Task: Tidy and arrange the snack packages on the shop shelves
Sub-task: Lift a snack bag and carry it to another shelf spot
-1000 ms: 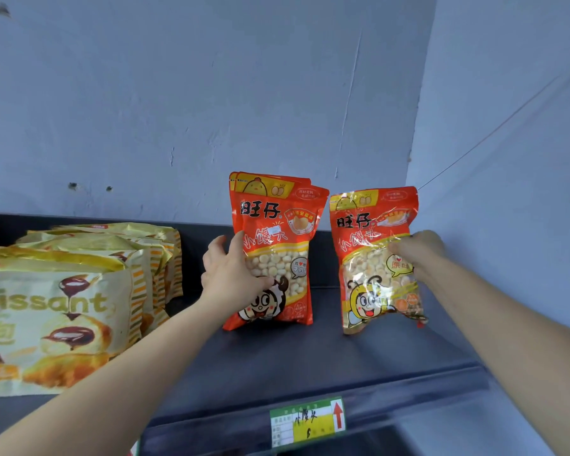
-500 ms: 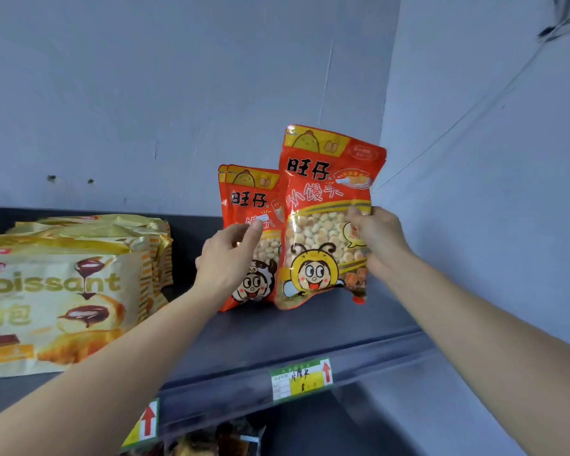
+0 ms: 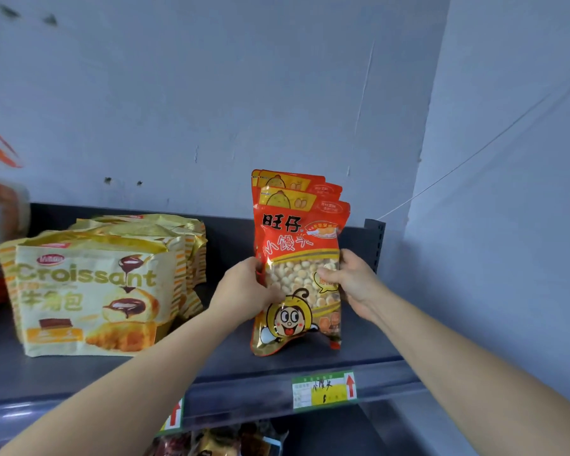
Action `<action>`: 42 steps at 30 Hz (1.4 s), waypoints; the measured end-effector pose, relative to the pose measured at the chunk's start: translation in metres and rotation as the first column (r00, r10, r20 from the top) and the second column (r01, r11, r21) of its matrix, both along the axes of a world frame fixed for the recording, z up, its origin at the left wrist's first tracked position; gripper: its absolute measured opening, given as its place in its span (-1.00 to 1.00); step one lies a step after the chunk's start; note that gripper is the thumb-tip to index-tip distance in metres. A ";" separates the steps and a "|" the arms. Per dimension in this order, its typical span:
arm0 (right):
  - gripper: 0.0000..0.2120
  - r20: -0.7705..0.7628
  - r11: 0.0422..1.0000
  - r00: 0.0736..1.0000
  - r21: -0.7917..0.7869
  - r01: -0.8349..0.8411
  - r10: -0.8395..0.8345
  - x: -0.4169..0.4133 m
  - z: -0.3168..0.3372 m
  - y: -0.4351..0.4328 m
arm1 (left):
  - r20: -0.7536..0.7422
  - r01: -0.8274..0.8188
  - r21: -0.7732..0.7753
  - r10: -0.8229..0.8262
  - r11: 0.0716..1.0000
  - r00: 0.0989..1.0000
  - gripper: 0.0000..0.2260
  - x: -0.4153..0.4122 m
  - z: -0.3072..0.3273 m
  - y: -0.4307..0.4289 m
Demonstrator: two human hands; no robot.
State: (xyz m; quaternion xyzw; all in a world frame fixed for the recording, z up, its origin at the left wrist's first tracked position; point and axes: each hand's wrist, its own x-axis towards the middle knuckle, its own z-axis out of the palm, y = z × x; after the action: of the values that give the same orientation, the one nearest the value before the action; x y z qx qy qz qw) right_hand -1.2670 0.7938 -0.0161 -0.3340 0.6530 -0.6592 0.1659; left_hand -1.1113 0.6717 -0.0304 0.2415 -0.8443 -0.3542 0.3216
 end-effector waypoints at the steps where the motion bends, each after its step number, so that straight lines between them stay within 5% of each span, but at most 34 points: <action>1: -0.67 -0.014 1.000 1.000 -0.009 0.009 -0.009 -0.003 0.000 -0.001 | -0.011 -0.030 -0.040 0.029 0.999 1.000 -0.64 -0.002 0.000 0.000; 5: -0.63 -0.028 0.999 1.000 -0.029 0.014 -0.015 -0.011 0.011 -0.002 | -0.060 -0.097 -0.101 0.092 0.990 0.994 -0.60 -0.010 0.000 0.002; 12: -0.95 0.096 0.970 0.981 -0.159 0.182 -0.169 -0.028 0.040 -0.004 | 0.020 -0.121 -0.161 0.126 0.980 0.992 -0.65 -0.015 -0.002 0.004; 20: -0.85 -0.060 0.937 0.944 -0.153 0.313 -0.325 -0.032 0.051 -0.020 | -0.024 -0.163 -0.149 0.161 0.975 0.987 -0.69 -0.019 -0.005 0.002; 30: -0.79 -0.008 0.951 0.957 -0.109 0.288 -0.290 -0.034 0.040 -0.012 | 0.066 -0.091 -0.050 0.094 0.995 0.993 -0.55 -0.017 -0.010 0.004; 42: -0.69 -0.126 0.935 0.934 -0.164 0.313 -0.335 -0.018 0.035 -0.003 | 0.085 -0.126 -0.070 0.132 0.990 0.988 -0.38 -0.008 -0.012 0.016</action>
State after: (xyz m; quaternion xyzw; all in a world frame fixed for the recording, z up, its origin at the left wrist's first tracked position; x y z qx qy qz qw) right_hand -1.2845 0.7910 0.0184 -0.2817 0.6617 -0.6946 -0.0197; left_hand -1.1188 0.6880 -0.0422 0.3006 -0.8513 -0.2943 0.3135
